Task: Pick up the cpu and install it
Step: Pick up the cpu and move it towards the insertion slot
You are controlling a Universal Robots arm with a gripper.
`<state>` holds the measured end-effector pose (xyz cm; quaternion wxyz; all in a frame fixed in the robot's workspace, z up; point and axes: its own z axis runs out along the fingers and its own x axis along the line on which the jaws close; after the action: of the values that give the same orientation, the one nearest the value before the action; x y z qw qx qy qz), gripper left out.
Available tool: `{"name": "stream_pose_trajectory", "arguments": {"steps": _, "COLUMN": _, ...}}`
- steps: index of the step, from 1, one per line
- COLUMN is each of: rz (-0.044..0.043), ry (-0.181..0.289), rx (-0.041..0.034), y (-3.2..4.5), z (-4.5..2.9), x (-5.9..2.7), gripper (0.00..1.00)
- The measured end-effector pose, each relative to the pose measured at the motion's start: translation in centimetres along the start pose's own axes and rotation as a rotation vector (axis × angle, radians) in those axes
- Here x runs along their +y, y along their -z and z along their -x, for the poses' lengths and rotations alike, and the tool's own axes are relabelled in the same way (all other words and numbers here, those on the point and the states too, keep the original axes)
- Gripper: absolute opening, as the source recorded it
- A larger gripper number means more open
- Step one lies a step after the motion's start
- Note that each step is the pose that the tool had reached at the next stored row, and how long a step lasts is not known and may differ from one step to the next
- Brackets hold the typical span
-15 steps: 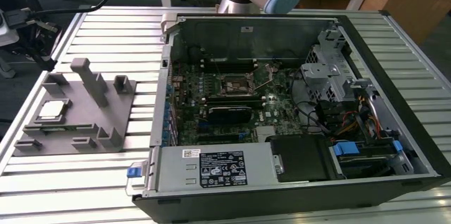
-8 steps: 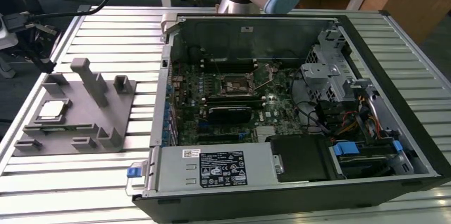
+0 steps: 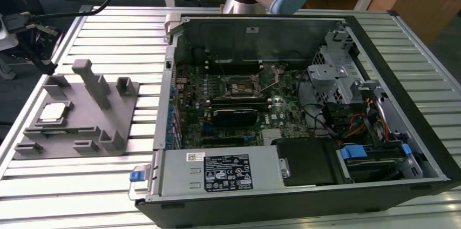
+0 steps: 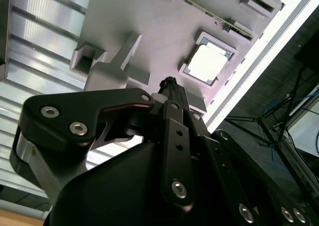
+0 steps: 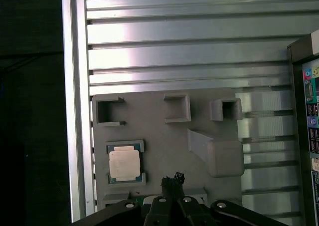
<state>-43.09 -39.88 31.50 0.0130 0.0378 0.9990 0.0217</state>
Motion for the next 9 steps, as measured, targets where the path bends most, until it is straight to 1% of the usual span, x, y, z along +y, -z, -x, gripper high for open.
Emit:
{"name": "stream_pose_trajectory", "arguments": {"steps": 4, "rz": 0.0000, "ry": 0.000, "rx": 0.0001, "y": -0.10, "z": -0.26, "x": -0.03, "gripper": 0.11}}
{"name": "stream_pose_trajectory", "arguments": {"steps": 9, "rz": -0.0001, "ry": 0.000, "rx": 0.0001, "y": -0.61, "z": -0.94, "x": -0.10, "gripper": 0.11}}
